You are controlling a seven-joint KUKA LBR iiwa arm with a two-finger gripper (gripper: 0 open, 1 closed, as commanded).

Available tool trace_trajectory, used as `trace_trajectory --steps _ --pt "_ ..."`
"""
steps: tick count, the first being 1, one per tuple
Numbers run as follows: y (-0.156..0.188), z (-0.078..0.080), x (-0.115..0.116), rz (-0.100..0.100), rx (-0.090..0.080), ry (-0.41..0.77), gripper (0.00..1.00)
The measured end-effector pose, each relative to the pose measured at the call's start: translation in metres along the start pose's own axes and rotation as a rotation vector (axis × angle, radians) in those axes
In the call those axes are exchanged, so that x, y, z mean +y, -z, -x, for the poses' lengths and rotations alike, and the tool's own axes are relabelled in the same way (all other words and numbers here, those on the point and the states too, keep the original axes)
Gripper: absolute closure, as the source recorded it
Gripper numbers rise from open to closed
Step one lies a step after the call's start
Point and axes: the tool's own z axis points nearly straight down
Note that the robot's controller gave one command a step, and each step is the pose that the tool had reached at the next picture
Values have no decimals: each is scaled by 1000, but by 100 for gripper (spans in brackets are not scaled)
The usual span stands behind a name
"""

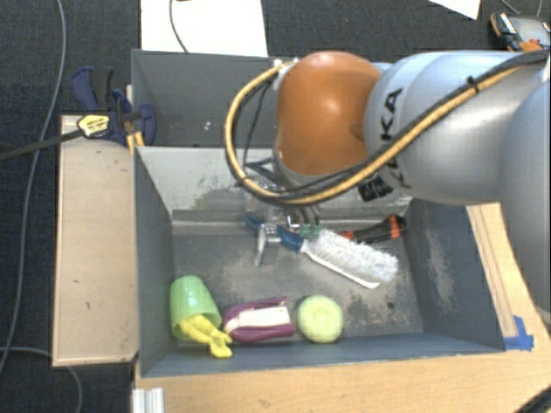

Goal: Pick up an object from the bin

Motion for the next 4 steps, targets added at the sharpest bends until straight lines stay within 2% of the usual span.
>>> trace_trajectory --steps 1,2,3,4 --pt "4 2 -1 1 -8 -7 0" --pt "-122 -34 62 -2 -8 211 0" --pt "-52 -53 69 2 -17 260 0" --pt "-104 7 59 -6 -5 861 0"
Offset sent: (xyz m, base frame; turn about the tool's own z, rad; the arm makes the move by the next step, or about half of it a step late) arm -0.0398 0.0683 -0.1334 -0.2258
